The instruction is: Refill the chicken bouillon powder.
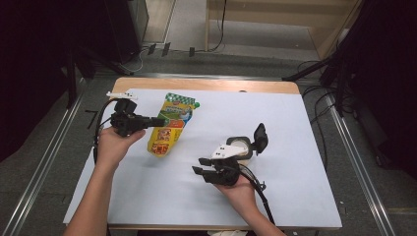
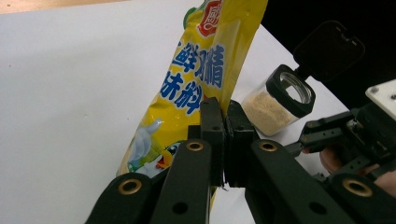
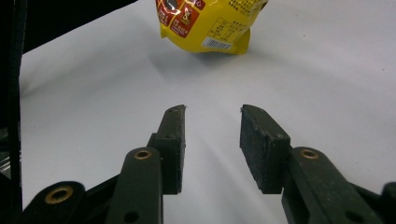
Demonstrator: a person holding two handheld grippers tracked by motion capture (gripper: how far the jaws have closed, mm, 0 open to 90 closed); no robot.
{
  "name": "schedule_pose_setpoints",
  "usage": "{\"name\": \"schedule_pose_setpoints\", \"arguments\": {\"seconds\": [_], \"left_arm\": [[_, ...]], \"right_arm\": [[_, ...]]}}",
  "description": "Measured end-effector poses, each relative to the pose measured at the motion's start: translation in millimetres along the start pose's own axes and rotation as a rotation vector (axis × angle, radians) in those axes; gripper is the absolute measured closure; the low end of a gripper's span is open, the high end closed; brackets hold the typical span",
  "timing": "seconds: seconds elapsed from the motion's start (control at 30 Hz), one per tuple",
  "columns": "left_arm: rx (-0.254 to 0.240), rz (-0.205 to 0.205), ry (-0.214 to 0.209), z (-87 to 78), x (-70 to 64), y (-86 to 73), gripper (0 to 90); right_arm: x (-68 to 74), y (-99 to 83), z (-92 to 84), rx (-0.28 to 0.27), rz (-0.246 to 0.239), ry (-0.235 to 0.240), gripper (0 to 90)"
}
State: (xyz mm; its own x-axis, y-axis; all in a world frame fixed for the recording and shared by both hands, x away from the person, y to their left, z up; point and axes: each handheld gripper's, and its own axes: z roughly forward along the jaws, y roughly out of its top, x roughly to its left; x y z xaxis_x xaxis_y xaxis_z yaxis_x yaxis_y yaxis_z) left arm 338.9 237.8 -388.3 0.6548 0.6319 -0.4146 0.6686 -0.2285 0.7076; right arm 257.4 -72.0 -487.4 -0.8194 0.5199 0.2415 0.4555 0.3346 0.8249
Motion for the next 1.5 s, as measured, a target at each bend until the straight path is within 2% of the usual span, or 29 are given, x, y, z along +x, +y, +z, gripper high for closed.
{"name": "schedule_pose_setpoints", "arguments": {"seconds": [0.2,0.4,0.7,0.9,1.0,1.27,1.43,1.5], "left_arm": [[-0.014,-0.012,-0.027,-6.1,-1.0,-12.3,87.9],[-0.024,0.01,0.001,-14.5,-6.0,-25.4,88.0],[-0.042,0.007,0.014,-29.7,-3.5,-45.0,85.8],[-0.052,0.031,0.002,-30.8,-5.8,-45.2,81.2],[-0.055,0.023,-0.015,-31.0,-6.1,-44.2,76.6],[-0.042,0.036,0.011,-35.9,-14.0,-38.3,67.2],[-0.04,0.025,0.021,-38.7,-20.5,-32.2,62.7],[-0.031,0.01,0.01,-40.5,-22.3,-28.6,62.6]], "right_arm": [[-1.3,0.7,0.6,0.004,-0.001,0.002,61.7],[-2.4,0.9,0.4,0.003,0.002,0.001,61.7],[-2.1,0.3,2.1,0.009,-0.004,-0.001,61.6],[-1.8,-0.1,3.1,0.013,-0.007,-0.003,61.4],[-2.3,-0.1,2.8,0.013,-0.006,-0.003,61.4],[-2.2,0.0,2.6,0.012,-0.007,-0.003,61.3],[-2.5,0.2,2.1,0.012,-0.003,-0.009,61.0],[-2.8,0.4,1.8,0.012,-0.003,-0.009,60.7]]}}
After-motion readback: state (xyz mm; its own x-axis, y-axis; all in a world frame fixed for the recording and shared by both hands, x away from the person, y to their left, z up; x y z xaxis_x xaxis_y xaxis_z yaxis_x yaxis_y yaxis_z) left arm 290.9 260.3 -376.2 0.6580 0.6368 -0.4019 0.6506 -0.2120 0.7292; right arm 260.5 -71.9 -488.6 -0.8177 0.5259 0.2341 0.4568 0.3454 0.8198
